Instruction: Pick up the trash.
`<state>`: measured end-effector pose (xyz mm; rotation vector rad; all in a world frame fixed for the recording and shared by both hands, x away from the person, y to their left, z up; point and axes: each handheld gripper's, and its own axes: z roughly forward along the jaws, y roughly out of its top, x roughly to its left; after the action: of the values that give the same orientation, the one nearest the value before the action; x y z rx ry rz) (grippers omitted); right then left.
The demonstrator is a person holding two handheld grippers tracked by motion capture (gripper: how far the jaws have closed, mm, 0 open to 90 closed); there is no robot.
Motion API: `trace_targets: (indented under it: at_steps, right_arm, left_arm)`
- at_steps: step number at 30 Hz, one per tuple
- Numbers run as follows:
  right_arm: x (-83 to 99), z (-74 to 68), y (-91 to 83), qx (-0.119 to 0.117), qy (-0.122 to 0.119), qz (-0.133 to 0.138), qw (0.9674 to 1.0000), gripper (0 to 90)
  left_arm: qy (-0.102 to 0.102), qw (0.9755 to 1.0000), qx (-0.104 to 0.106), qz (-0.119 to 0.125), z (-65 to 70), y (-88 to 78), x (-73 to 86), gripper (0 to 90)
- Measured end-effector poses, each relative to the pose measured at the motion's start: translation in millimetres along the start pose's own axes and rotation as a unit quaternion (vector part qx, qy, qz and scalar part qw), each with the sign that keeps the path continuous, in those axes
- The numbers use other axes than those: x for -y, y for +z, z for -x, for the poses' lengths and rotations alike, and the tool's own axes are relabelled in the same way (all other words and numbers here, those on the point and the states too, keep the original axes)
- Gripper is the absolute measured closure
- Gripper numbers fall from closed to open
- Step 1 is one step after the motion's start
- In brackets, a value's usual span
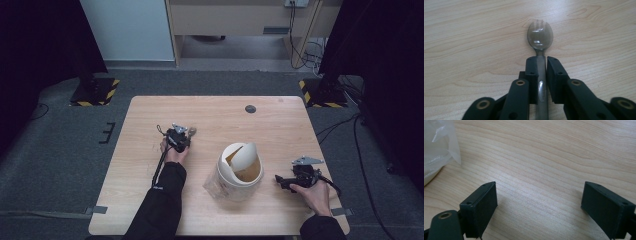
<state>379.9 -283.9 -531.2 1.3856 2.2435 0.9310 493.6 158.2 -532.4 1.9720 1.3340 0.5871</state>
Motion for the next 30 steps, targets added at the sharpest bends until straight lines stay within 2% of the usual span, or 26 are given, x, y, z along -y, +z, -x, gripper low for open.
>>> trace_targets:
  at_steps: [5, 7, 10, 13, 16, 17, 18, 20, 21, 22, 23, 24, 27, 30]
  right_arm:
    - [1.9, -1.8, 1.7, 0.003, -0.002, 0.009, 0.9999, 10.9]
    - [2.8, -3.0, 2.6, 0.005, -0.008, 0.011, 0.9999, 9.3]
    - [3.7, -4.0, 3.9, 0.008, -0.016, 0.014, 0.9997, 8.2]
    - [3.9, -3.3, 3.2, 0.007, -0.005, 0.019, 0.9998, 10.3]
    - [1.7, 0.8, -0.4, 0.007, 0.008, 0.013, 0.9999, 17.9]
    - [1.2, 2.3, -1.6, 0.010, 0.016, 0.016, 0.9997, 18.2]
    - [1.0, 3.3, -3.0, 0.011, 0.022, 0.021, 0.9995, 19.3]
    - [0.0, 4.4, -6.0, 0.015, 0.028, 0.030, 0.9991, 20.3]
    - [-1.1, 4.8, -7.6, 0.017, 0.029, 0.035, 0.9988, 20.9]
    - [-2.5, 5.6, -9.4, 0.015, 0.027, 0.043, 0.9986, 21.3]
    - [-2.5, 5.6, -9.4, 0.015, 0.027, 0.043, 0.9986, 21.3]
    - [-6.7, 5.5, -14.6, 0.014, 0.038, 0.066, 0.9970, 22.3]
    - [-13.7, 4.7, -24.0, 0.010, 0.051, 0.101, 0.9935, 23.4]
    - [-23.1, 1.6, -39.5, 0.005, 0.058, 0.148, 0.9872, 24.1]
  left_arm:
    - [0.000, 0.9998, 0.016, -0.008, -5.0, -4.0, 1.0, 79.7]
    - [0.002, 0.9997, 0.024, -0.004, -6.4, -9.1, 1.1, 79.7]
    - [0.005, 0.9991, 0.039, 0.016, -6.4, -23.9, -0.4, 79.7]
    - [0.017, 0.9978, 0.052, 0.036, -4.3, -42.7, -2.3, 79.7]
    - [0.032, 0.9953, 0.065, 0.065, -1.7, -69.3, -5.7, 79.7]
    - [0.032, 0.9953, 0.065, 0.065, -1.7, -69.3, -5.7, 79.7]
    - [0.035, 0.9931, 0.074, 0.084, -0.5, -87.2, -7.4, 79.7]
    - [0.042, 0.9904, 0.083, 0.103, 0.8, -106.4, -7.8, 79.7]
    - [0.042, 0.9904, 0.083, 0.103, 0.8, -106.4, -7.8, 79.7]
    - [0.042, 0.9870, 0.092, 0.125, 2.2, -125.8, -6.4, 79.7]
    - [0.042, 0.9870, 0.092, 0.125, 2.2, -125.8, -6.4, 79.7]
    - [0.040, 0.9834, 0.099, 0.147, 2.9, -143.5, -2.7, 79.7]
    - [0.037, 0.9787, 0.111, 0.169, 3.9, -164.2, 5.9, 79.6]
    - [0.035, 0.9750, 0.120, 0.183, 4.4, -179.7, 12.5, 79.7]
